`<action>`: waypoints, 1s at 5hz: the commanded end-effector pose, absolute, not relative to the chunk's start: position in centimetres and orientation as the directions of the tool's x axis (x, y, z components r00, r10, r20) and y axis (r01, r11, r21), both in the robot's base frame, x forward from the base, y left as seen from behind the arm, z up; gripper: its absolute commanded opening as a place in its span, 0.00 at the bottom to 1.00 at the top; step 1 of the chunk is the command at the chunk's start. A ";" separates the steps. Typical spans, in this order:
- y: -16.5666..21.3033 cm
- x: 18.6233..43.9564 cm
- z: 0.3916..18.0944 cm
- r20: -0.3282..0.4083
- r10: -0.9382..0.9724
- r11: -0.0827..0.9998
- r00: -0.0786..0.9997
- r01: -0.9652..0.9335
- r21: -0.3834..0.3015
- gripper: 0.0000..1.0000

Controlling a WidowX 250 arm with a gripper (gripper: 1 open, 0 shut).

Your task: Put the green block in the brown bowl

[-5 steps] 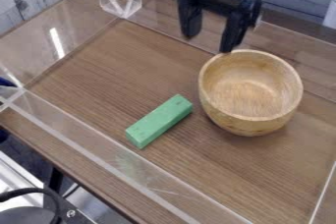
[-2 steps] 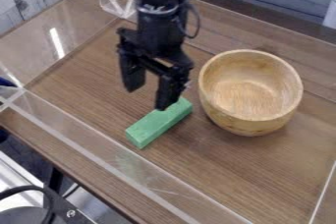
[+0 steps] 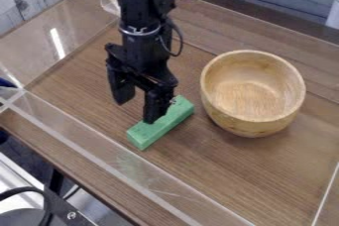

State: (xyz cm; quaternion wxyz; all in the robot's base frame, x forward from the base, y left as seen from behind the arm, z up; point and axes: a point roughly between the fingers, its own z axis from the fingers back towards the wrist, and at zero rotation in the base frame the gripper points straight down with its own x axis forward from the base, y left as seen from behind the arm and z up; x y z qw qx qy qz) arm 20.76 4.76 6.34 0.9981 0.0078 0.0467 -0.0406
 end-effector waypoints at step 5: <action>4.1 21.6 4.2 -0.052 -0.096 0.995 0.994 0.096 0.003 1.00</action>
